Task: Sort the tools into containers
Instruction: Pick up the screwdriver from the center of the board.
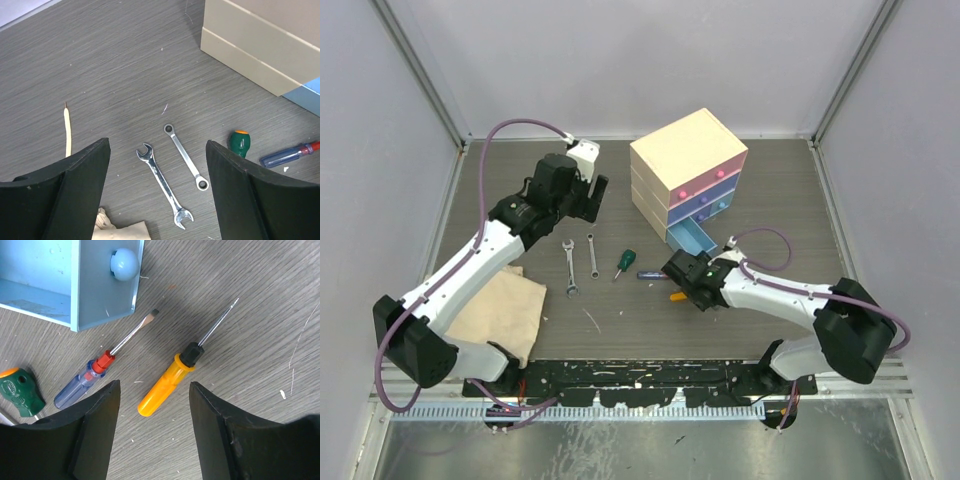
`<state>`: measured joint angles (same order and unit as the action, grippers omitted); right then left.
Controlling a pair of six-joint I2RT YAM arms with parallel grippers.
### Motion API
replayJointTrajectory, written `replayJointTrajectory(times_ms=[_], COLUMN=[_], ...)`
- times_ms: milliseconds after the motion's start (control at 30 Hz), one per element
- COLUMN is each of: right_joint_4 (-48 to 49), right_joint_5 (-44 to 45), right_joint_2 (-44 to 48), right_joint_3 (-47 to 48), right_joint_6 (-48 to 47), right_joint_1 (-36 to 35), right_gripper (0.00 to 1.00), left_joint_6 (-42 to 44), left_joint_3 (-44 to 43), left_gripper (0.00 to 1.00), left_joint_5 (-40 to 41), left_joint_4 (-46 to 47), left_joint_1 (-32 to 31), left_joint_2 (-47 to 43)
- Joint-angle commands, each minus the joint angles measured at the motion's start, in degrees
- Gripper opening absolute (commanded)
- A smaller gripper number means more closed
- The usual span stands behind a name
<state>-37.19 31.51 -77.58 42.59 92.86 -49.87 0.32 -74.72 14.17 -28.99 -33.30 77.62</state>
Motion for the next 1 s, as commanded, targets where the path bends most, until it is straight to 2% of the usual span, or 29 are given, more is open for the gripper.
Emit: replayJointTrajectory(times_ms=[0, 367, 600, 833, 967], right_joint_4=[-1.47, -1.44, -0.42, 0.94, 0.71], right_joint_5=[0.6, 0.08, 0.5, 0.58, 1.19], right_joint_2=[-1.69, -5.33, -8.73, -10.06, -8.37], right_joint_3=[2.38, 3.29, 3.29, 1.92, 0.22], right_joint_6=[2.59, 1.85, 0.28, -0.56, 0.53], right_joint_1=[-1.01, -1.8, -1.8, -1.81, -1.81], right_gripper=[0.62, 0.59, 0.54, 0.32, 0.27], left_joint_6=[-1.2, -1.2, -1.2, -1.11, -1.09], left_joint_3=[-0.59, -0.51, -0.47, -0.44, -0.51], left_gripper=[0.78, 0.78, 0.78, 0.77, 0.77], left_joint_5=[0.39, 0.47, 0.52, 0.5, 0.59], left_joint_4=[2.97, 2.79, 2.66, 2.71, 2.62], left_joint_1=[0.7, 1.28, 1.45, 1.56, 1.66], left_joint_2=[-1.43, -1.24, -1.02, -1.03, -1.07])
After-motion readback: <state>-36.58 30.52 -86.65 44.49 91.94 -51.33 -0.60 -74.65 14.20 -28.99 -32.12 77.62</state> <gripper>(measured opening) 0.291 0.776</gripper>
